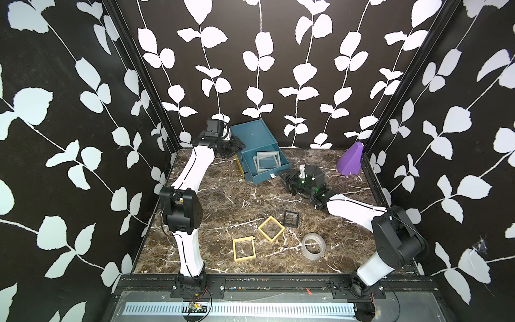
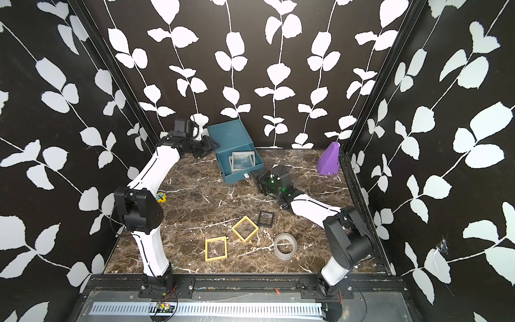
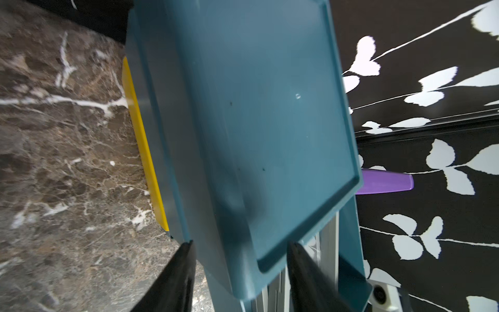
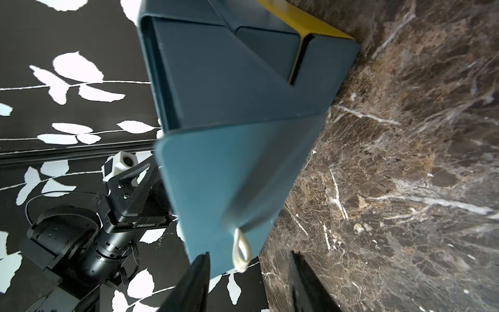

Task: Place the brooch boxes into the drawer by color
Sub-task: Close the drawer in the storage box.

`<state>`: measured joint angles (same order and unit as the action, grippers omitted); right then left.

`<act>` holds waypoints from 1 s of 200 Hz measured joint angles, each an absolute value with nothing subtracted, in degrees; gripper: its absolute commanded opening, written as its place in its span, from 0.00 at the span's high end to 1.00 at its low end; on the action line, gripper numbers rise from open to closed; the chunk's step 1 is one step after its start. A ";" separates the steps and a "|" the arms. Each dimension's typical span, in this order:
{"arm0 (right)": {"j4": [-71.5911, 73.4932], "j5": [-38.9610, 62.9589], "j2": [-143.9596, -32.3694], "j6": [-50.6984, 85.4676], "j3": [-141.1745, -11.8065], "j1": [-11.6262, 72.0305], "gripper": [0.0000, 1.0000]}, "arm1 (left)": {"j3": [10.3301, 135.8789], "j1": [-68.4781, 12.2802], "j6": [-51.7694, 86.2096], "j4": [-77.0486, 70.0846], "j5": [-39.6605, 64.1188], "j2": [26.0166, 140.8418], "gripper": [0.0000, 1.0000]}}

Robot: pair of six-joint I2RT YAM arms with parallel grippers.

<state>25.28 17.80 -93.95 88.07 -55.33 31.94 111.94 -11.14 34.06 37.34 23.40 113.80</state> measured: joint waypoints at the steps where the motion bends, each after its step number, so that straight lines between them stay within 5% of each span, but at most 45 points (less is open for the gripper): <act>1: 25.30 17.78 -94.06 88.14 -55.33 31.97 0.53 | 111.94 -11.14 34.02 37.36 23.40 113.84 0.53; 33: 26.22 17.37 -95.70 88.71 -55.35 32.60 0.57 | 111.94 -11.14 32.95 37.32 23.86 114.67 0.62; 113: 29.39 16.45 -98.32 89.95 -56.97 33.67 0.62 | 111.22 -11.05 32.29 36.47 25.17 114.34 0.69; 172: 31.16 15.40 -98.94 91.07 -57.87 34.26 1.00 | 110.78 -11.00 32.32 35.97 25.71 114.17 0.73; 200: 31.44 14.96 -98.94 91.11 -57.95 34.48 1.00 | 110.52 -10.94 32.36 35.48 25.74 114.08 0.73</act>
<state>31.44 14.96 -98.94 91.11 -57.95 34.48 110.52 -10.94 32.36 35.48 25.74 114.08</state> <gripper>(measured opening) 0.049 0.273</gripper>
